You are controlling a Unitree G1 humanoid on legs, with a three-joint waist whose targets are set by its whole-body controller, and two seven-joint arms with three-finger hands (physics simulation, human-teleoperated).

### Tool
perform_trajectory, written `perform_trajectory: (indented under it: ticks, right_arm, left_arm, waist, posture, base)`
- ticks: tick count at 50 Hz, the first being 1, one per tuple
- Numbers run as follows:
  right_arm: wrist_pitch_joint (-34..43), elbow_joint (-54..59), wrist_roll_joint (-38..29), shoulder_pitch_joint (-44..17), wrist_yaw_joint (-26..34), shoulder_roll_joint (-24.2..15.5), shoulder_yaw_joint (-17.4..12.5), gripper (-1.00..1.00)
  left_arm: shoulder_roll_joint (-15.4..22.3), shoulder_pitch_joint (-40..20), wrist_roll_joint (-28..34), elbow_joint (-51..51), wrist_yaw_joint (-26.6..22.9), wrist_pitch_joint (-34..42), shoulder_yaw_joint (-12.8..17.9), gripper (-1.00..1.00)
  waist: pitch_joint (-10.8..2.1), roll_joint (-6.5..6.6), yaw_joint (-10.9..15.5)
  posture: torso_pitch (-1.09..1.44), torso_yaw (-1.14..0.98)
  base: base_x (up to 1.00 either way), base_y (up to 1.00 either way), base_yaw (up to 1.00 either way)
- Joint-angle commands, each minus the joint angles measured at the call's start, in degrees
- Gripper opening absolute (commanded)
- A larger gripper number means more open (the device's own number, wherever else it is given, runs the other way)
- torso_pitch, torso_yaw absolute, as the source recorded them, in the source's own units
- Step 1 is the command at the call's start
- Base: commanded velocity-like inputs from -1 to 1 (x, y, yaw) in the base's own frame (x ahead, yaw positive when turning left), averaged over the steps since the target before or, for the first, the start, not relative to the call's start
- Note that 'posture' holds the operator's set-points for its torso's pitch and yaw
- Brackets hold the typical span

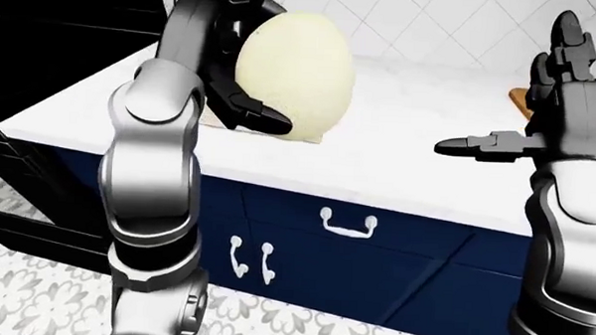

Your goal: Place the cantaloupe and the tomato on separate cutting boards.

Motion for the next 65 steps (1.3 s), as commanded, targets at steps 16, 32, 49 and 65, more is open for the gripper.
perform_trajectory:
  ticks: [16,32,49,65]
  right_arm:
    - [-1.7,-0.2,0.4,-1.7,-0.1,-0.7,-0.2,1.0]
    - [-1.6,-1.2,2.1,-0.5,-0.3,-0.6,-1.2,1.0]
    - [-1.8,-0.9,2.8,-0.5,-1.1,-1.1,-1.3,1.0]
    - [-2.0,-0.9,2.9,-0.3,-1.3,-0.9,-1.2,1.0]
  left_arm:
    - [0.6,-2.7,1.4,-0.7,-0.1,-0.5,0.5,-1.0]
    - [0.5,-3.2,1.6,0.1,0.1,-1.2,0.5,-1.0]
    - [-0.2,-6.6,-0.6,19.4,4.4,-14.0,1.5,-1.0]
    - [0.3,-4.6,-1.2,27.0,6.5,-19.8,1.9,-1.0]
  waist:
    - [-1.46,-4.25,0.8]
    - [-1.5,-0.07,-0.7]
    - [-1.43,-1.55,0.4]
    - [-1.14,-1.48,0.3]
  posture:
    - [0.0,0.0]
    - [0.0,0.0]
    - [0.0,0.0]
    - [0.0,0.0]
  base:
    - [0.06,0.0,0.0]
    - [0.05,0.0,0.0]
    - [0.0,0.0,0.0]
    - [0.0,0.0,0.0]
